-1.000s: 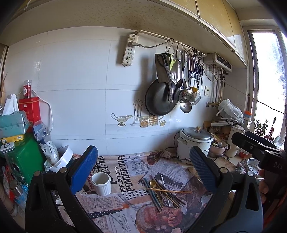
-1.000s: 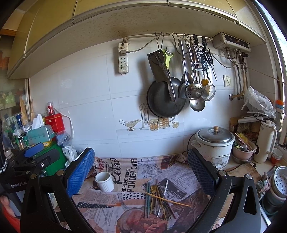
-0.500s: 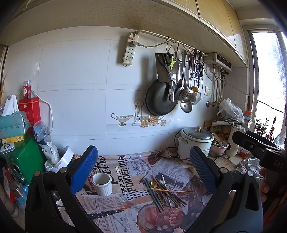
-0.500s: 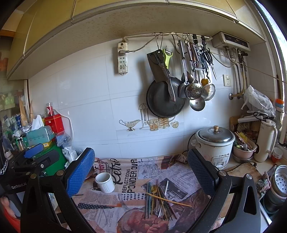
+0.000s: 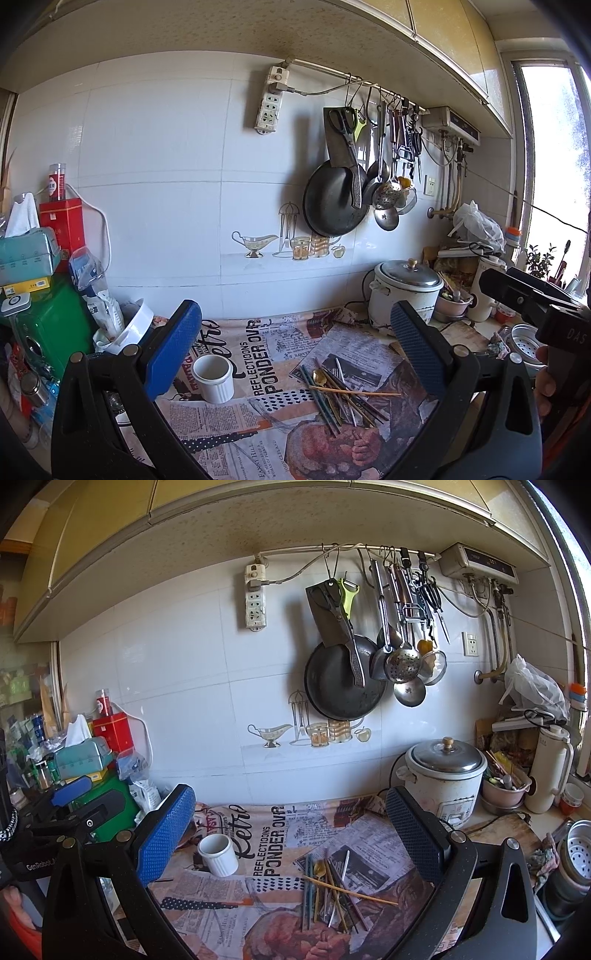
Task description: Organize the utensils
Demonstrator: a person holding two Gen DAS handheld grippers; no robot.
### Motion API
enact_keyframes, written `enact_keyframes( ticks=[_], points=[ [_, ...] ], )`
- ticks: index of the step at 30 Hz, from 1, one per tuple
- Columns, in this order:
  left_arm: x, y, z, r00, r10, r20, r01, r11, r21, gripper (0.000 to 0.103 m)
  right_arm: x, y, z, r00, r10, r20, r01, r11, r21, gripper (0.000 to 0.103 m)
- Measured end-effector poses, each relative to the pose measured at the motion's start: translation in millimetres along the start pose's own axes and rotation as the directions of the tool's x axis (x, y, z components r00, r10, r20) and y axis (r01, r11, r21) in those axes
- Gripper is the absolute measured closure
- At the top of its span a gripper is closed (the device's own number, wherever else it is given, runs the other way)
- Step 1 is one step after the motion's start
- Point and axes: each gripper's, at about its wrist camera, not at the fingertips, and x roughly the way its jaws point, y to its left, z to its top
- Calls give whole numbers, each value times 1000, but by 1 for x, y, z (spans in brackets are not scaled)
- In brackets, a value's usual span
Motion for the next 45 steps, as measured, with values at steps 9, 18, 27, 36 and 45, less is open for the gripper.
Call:
enact_keyframes(
  ticks=[9, 18, 27, 36, 45],
  points=[
    [3, 3, -1, 1000, -1, -3, 1, 1000, -4, 0, 4, 1, -1, 1000, -3, -4, 3, 1000, -2, 1],
    [17, 4, -2, 1000, -3, -27, 3, 1000, -8, 0, 14, -2, -2, 1000, -10, -21, 10, 1000, -5, 1],
    [67, 9, -26, 991, 19, -133, -22, 1000, -17, 0, 57, -21, -23, 986, -61, -153, 58, 998, -18, 1],
    [158, 14, -77, 941, 48, -335, -61, 998, -30, 0, 128, -57, -59, 918, -136, -372, 139, 990, -19, 1],
    [248, 24, -127, 861, 73, -504, -129, 989, -77, 0, 198, -95, -94, 810, -169, -561, 186, 982, -28, 1]
  ],
)
